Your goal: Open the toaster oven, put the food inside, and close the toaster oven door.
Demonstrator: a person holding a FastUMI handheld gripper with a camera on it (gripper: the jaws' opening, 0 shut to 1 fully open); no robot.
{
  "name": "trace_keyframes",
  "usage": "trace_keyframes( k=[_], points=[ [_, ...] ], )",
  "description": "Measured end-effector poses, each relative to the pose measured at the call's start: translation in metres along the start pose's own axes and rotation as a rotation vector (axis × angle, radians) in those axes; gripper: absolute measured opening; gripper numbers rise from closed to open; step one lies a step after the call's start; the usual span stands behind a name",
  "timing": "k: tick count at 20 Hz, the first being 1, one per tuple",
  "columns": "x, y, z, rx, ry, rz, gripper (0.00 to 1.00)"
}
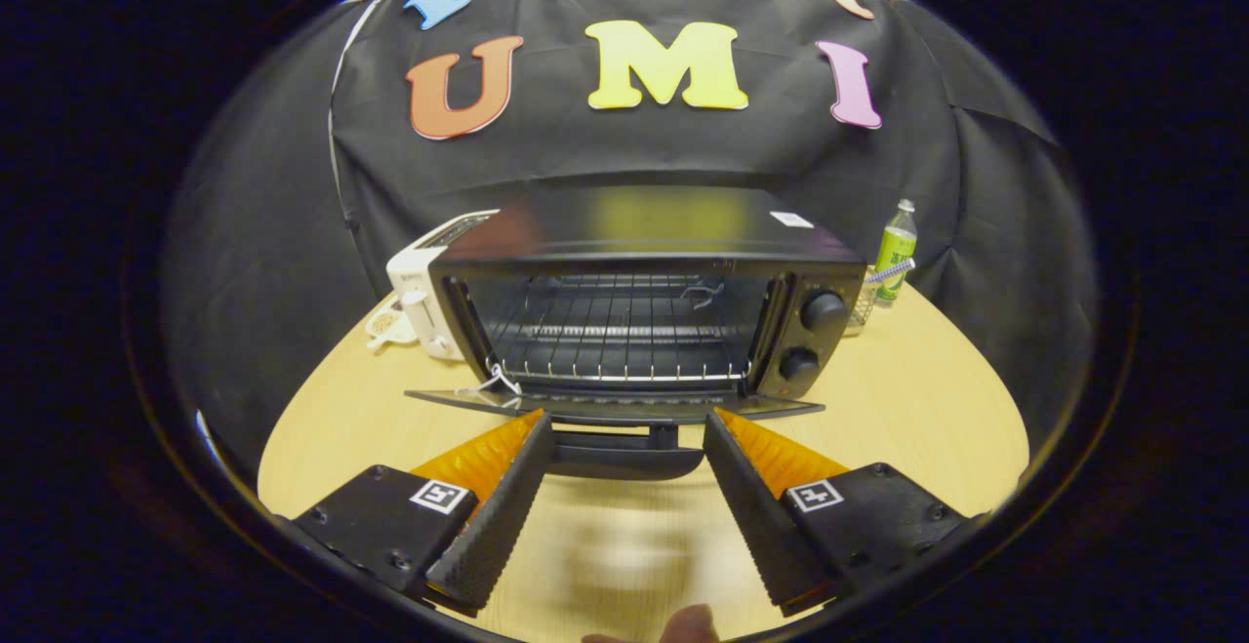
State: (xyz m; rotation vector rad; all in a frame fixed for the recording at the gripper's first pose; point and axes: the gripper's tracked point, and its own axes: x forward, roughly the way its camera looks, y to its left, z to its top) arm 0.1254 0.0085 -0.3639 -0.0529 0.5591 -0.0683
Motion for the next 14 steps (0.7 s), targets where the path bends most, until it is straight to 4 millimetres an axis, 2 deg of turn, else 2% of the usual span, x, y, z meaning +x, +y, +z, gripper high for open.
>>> trace_keyframes(
  k=[4,7,8,10,14],
  points=[
    [-0.002,-0.001,-0.038,-0.027,0.072,0.028,1.0],
    [-0.001,0.0,-0.059,-0.013,0.153,0.057,1.0],
    [-0.004,0.003,-0.06,-0.024,0.165,0.077,1.0],
    [-0.016,0.005,-0.047,-0.048,0.139,0.108,1.0],
    [-0.061,-0.002,-0.022,-0.064,0.099,0.156,1.0]
  ],
)
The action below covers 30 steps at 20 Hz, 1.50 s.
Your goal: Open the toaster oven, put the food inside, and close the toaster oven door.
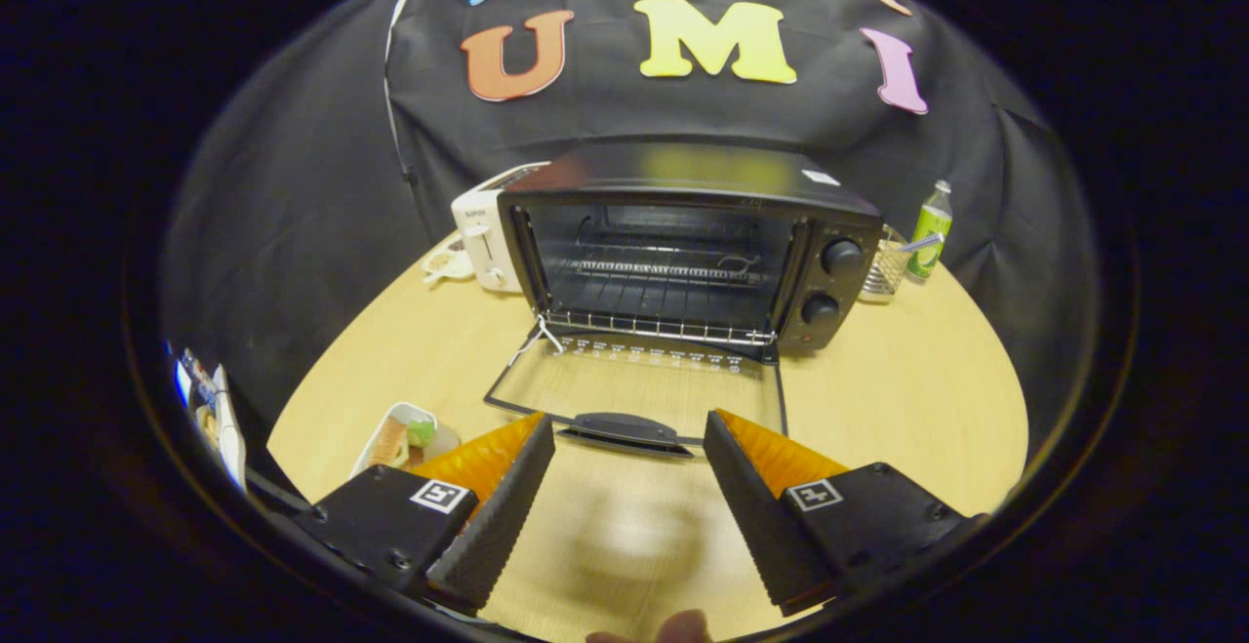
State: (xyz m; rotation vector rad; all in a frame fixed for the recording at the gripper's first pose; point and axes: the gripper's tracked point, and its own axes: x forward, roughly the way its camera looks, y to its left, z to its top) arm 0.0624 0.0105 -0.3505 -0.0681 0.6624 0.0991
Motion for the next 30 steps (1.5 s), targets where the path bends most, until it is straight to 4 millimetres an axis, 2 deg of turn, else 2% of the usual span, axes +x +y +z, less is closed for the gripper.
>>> trace_keyframes(
  k=[2,5,7,9,12,16,21,24,27,28,30],
  points=[
    [-0.024,0.0,0.014,-0.003,-0.012,0.035,1.0],
    [-0.056,0.017,0.027,-0.002,-0.002,0.147,1.0],
    [-0.069,0.035,0.025,0.004,0.045,0.243,1.0],
    [-0.074,0.057,0.011,0.05,0.15,0.348,1.0],
    [-0.065,0.087,-0.009,0.114,0.26,0.439,1.0],
    [-0.041,0.125,-0.033,0.166,0.387,0.537,1.0],
    [0.001,0.151,-0.068,0.316,0.565,0.573,0.98],
    [0.016,0.169,-0.078,0.413,0.654,0.595,0.95],
    [0.024,0.178,-0.079,0.467,0.694,0.6,0.82],
    [0.021,0.182,-0.077,0.487,0.701,0.609,0.71],
    [0.02,0.184,-0.077,0.485,0.711,0.609,0.55]
  ],
)
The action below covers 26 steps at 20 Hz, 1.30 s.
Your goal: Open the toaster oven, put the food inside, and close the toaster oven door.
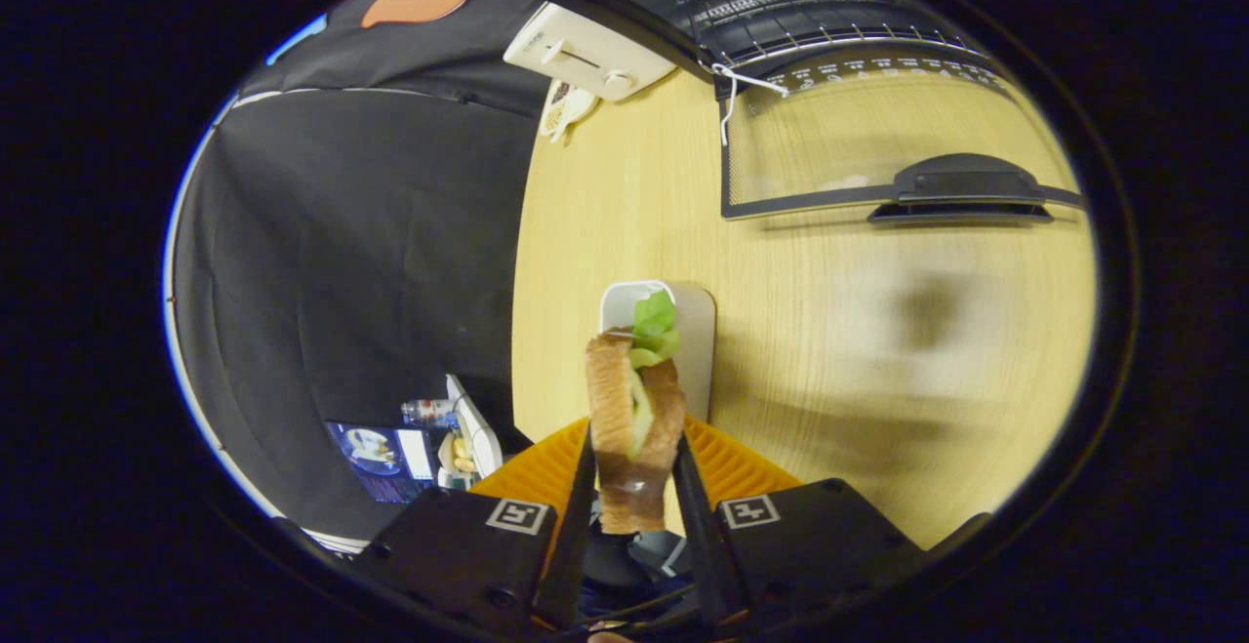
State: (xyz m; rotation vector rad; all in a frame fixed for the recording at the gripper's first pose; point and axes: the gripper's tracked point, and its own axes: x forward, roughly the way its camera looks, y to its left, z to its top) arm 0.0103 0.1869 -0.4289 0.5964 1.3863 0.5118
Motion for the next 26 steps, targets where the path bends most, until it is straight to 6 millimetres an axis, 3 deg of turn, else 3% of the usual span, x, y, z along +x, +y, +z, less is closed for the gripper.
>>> trace_keyframes(
  k=[1,3,6,10,14,20,23,26],
  points=[
    [0.0,0.0,0.001,-0.009,0.0,-0.006,0.47],
    [-0.009,0.012,0.001,-0.017,-0.004,0.022,0.44],
    [-0.037,0.032,0.002,-0.03,-0.035,0.067,0.41],
    [-0.096,0.049,0.025,-0.036,-0.159,0.114,0.4],
    [-0.161,0.046,0.063,0.02,-0.364,0.151,0.4],
    [-0.218,-0.006,0.114,0.24,-0.638,0.212,0.4],
    [-0.21,-0.04,0.148,0.346,-0.768,0.256,0.4],
    [-0.19,-0.06,0.182,0.418,-0.871,0.285,0.4]
  ],
)
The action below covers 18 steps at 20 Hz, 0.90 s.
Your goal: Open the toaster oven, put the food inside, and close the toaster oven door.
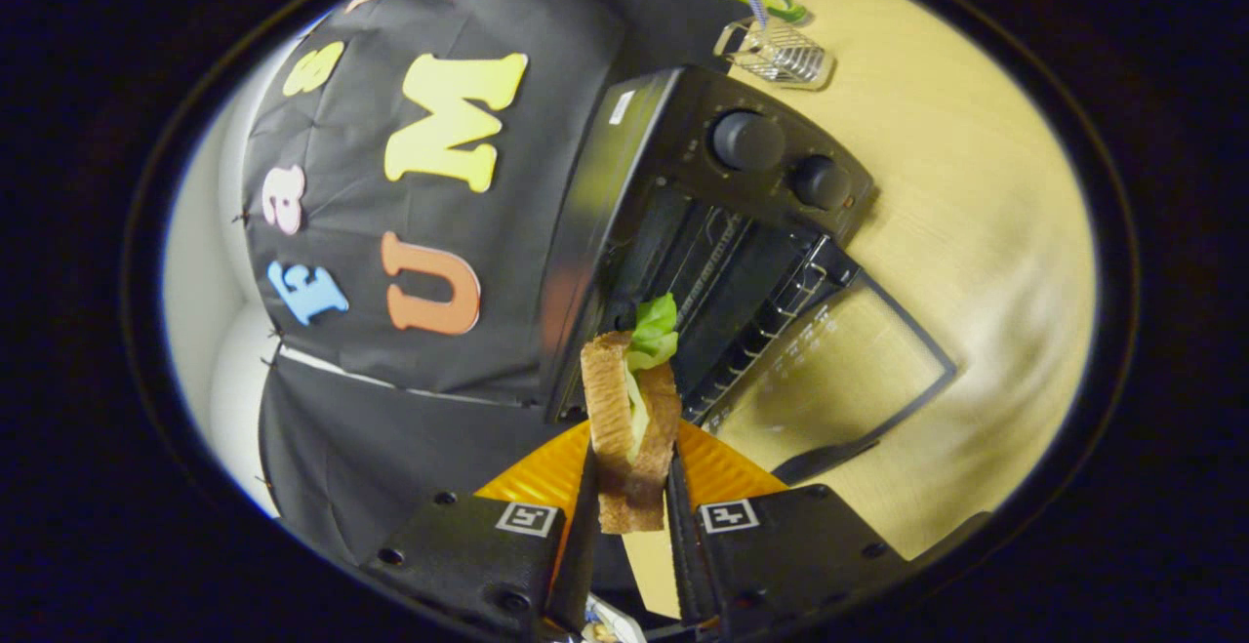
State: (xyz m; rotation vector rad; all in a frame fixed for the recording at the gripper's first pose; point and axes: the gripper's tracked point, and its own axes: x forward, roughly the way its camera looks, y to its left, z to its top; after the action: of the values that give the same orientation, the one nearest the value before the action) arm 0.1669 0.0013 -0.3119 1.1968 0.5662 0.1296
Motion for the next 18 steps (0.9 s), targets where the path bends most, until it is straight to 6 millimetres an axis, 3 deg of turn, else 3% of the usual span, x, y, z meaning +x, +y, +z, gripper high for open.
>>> trace_keyframes(
  k=[4,10,13,17,18],
  points=[
    [0.039,-0.026,0.022,-0.006,-0.152,-0.018,0.4],
    [0.088,-0.031,0.043,0.065,-0.271,0.038,0.4],
    [0.105,-0.035,0.033,-0.02,-0.229,-0.02,0.42],
    [0.111,-0.036,0.021,-0.32,-0.111,-0.135,0.64],
    [0.113,-0.037,0.017,-0.413,-0.078,-0.175,0.76]
  ],
)
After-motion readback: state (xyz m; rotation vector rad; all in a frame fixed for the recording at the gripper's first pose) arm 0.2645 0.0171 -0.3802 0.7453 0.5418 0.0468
